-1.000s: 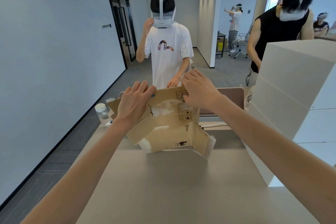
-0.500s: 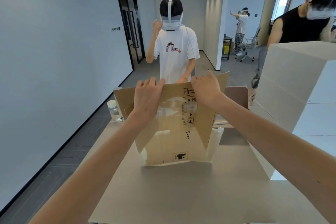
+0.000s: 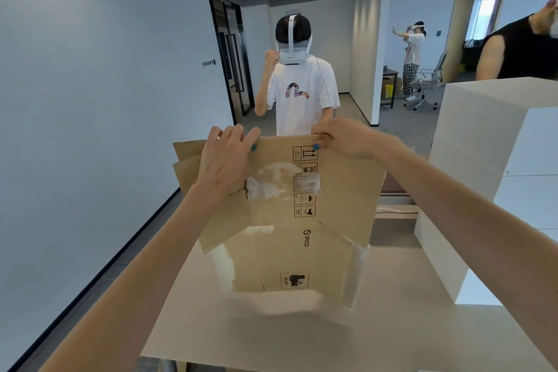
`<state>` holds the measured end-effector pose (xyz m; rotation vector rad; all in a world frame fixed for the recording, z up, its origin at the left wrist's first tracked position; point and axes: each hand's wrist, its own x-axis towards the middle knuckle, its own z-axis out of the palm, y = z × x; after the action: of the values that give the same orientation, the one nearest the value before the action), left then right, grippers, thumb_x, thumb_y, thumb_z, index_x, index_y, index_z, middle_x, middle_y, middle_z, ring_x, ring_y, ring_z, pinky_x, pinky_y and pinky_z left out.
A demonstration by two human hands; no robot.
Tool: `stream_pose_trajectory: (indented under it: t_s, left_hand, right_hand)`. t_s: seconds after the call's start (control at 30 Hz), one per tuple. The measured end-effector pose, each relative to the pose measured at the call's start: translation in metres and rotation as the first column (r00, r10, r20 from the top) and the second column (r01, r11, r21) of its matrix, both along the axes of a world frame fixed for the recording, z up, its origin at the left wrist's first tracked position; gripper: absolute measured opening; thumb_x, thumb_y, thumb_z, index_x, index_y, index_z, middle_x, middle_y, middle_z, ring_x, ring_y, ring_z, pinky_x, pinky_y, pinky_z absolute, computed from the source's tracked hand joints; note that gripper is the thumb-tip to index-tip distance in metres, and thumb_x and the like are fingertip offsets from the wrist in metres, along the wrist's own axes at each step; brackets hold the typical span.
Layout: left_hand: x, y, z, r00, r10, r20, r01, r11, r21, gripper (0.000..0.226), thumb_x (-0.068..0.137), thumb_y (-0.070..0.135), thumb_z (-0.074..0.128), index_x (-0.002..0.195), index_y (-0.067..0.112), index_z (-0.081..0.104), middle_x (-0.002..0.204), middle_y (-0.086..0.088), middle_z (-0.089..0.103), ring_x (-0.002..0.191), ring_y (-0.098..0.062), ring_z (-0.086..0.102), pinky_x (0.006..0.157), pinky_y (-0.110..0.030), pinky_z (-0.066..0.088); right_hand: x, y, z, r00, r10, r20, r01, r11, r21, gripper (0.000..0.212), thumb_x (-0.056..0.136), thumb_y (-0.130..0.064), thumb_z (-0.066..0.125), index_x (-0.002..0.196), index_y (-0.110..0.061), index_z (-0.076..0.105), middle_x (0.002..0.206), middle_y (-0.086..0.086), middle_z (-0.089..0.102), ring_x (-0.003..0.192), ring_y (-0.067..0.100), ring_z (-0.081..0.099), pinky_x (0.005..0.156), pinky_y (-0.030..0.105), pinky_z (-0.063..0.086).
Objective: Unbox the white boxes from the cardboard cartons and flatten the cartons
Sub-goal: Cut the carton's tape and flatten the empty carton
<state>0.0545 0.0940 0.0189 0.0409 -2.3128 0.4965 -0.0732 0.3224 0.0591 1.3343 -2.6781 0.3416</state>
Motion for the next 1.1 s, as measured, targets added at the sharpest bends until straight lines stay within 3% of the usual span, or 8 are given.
stream_pose_trajectory:
  t_s: [0.13,0.27,0.4,0.47,0.6,0.77,0.87,1.1]
  left_hand:
    - [0.019,-0.005,0.014,0.990,-0.116,0.080,0.115,0.993,0.020,0.032,0.078,-0.001,0.045,0.104,0.016,0.052,0.081,0.000,0.050,0.072,-0.022,0.046,0.065,-0.034,0.030]
    - [0.025,-0.011,0.014,0.968,-0.189,0.166,0.172,0.979,0.114,0.024,0.091,0.013,0.041,0.107,0.023,0.055,0.083,0.006,0.055,0.071,-0.017,0.052,0.049,-0.030,0.031]
    - [0.023,-0.015,-0.007,0.938,-0.223,0.266,0.155,0.955,0.253,0.019,0.099,0.015,0.046,0.111,0.025,0.056,0.088,0.007,0.062,0.073,-0.018,0.056,0.062,-0.035,0.043]
    - [0.017,-0.018,-0.027,0.927,-0.214,0.309,0.119,0.947,0.299,0.015,0.100,0.015,0.047,0.108,0.025,0.053,0.087,0.009,0.063,0.071,-0.016,0.055,0.067,-0.036,0.046]
    - [-0.001,-0.029,-0.077,0.891,-0.196,0.409,0.044,0.935,0.353,0.018,0.097,0.010,0.043,0.097,0.028,0.043,0.072,0.009,0.052,0.065,-0.017,0.047,0.063,-0.034,0.041]
    - [-0.047,-0.064,-0.140,0.825,-0.250,0.508,0.012,0.905,0.425,0.018,0.100,0.014,0.042,0.113,0.024,0.049,0.092,0.008,0.065,0.075,-0.024,0.059,0.070,-0.038,0.048]
    - [-0.082,-0.086,-0.172,0.786,-0.281,0.551,-0.005,0.888,0.460,0.019,0.100,0.013,0.043,0.116,0.022,0.050,0.091,0.005,0.061,0.078,-0.024,0.056,0.072,-0.038,0.046]
    - [-0.170,-0.144,-0.255,0.666,-0.401,0.629,0.007,0.847,0.532,0.015,0.101,0.014,0.043,0.115,0.018,0.043,0.099,0.001,0.066,0.081,-0.026,0.062,0.073,-0.043,0.050]
  right_hand:
    - [0.005,0.009,0.014,0.988,0.105,0.109,-0.105,0.994,-0.006,0.035,0.096,-0.015,0.053,0.064,-0.017,0.039,0.070,-0.004,0.043,0.066,0.007,0.040,0.083,0.036,0.018]
    - [0.000,0.010,0.006,0.967,0.115,0.229,-0.135,0.988,0.075,0.026,0.094,-0.025,0.056,0.070,-0.017,0.052,0.078,-0.003,0.052,0.071,0.005,0.046,0.089,0.038,0.020]
    - [-0.008,0.003,-0.020,0.915,0.120,0.386,-0.185,0.973,0.137,0.021,0.093,-0.033,0.056,0.104,-0.020,0.067,0.107,-0.004,0.067,0.099,0.016,0.062,0.095,0.040,0.046]
    - [-0.016,-0.002,-0.042,0.897,0.124,0.424,-0.209,0.964,0.162,0.012,0.096,-0.024,0.055,0.096,-0.025,0.067,0.102,-0.008,0.067,0.097,0.013,0.062,0.092,0.036,0.046]
    - [-0.041,-0.024,-0.099,0.893,0.098,0.440,-0.199,0.961,0.190,0.013,0.094,-0.016,0.055,0.094,-0.007,0.065,0.095,0.010,0.065,0.082,0.022,0.057,0.080,0.035,0.043]
    - [-0.079,-0.053,-0.165,0.877,0.066,0.476,-0.164,0.972,0.168,0.013,0.093,-0.009,0.054,0.082,-0.003,0.058,0.075,-0.007,0.056,0.070,0.012,0.051,0.066,0.027,0.038]
    - [-0.105,-0.076,-0.201,0.890,0.015,0.456,-0.118,0.973,0.197,0.018,0.092,-0.009,0.056,0.084,0.007,0.055,0.075,0.003,0.057,0.068,0.014,0.047,0.065,0.028,0.035]
    - [-0.166,-0.121,-0.267,0.903,-0.099,0.418,-0.017,0.964,0.264,0.011,0.093,-0.021,0.060,0.084,-0.028,0.058,0.080,-0.014,0.057,0.076,0.008,0.054,0.065,0.024,0.041]
